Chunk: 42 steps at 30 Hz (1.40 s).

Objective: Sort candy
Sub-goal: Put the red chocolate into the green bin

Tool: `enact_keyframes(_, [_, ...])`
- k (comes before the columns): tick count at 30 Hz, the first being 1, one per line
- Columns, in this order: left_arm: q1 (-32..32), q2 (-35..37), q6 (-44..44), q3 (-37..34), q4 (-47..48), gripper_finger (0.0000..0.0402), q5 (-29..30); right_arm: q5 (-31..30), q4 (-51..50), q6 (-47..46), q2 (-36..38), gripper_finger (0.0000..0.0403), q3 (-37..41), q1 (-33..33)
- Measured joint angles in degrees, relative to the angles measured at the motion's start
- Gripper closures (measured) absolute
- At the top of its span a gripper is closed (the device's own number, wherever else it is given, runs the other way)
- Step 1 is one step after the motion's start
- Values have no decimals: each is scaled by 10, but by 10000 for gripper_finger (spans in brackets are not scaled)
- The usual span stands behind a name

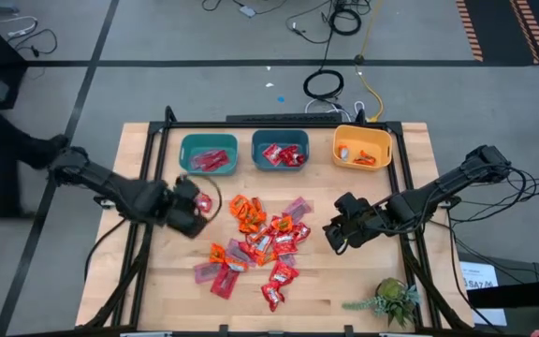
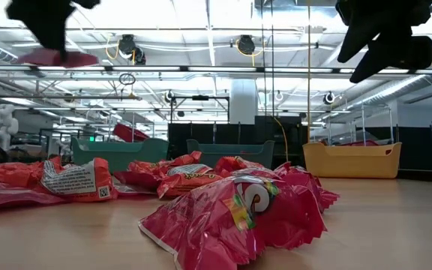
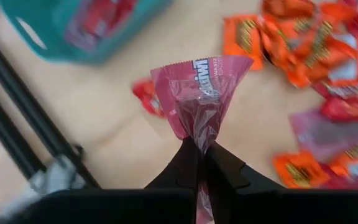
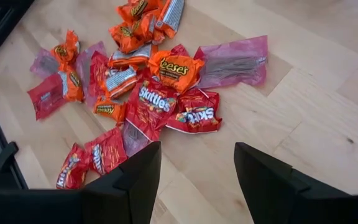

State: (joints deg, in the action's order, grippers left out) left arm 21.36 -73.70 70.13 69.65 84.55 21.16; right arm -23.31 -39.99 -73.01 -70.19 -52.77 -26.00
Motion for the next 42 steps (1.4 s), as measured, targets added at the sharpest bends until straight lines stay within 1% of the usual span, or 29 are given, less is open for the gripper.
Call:
enact_keyframes(5, [-131, 15, -162, 0, -11, 384, 9, -10, 0, -14, 0, 206, 0, 0])
enact_keyframes(8, [-213, 15, -287, 0, -54, 384, 8, -27, 1, -24, 0, 206, 0, 0])
enact_keyframes(11, [-296, 11, -409, 0, -117, 385, 3, -51, 1, -44, 0, 206, 0, 1])
enact_keyframes(16, [-425, 0, -564, 0, -191, 385, -52, -80, 1, -80, 0, 206, 0, 1])
enact_keyframes(22, [-544, -31, -673, 0, -247, 385, -117, -93, 1, -122, 0, 206, 0, 1])
enact_keyframes(24, [-571, -42, -701, 0, -254, 384, -138, -99, 1, -134, 0, 206, 0, 1])
enact_keyframes(30, [-618, -69, -749, 0, -275, 364, -141, -99, 2, -156, 0, 206, 0, 1])
enact_keyframes(42, [-642, -87, -770, 0, -278, 320, -146, -100, 4, -164, 0, 206, 0, 1])
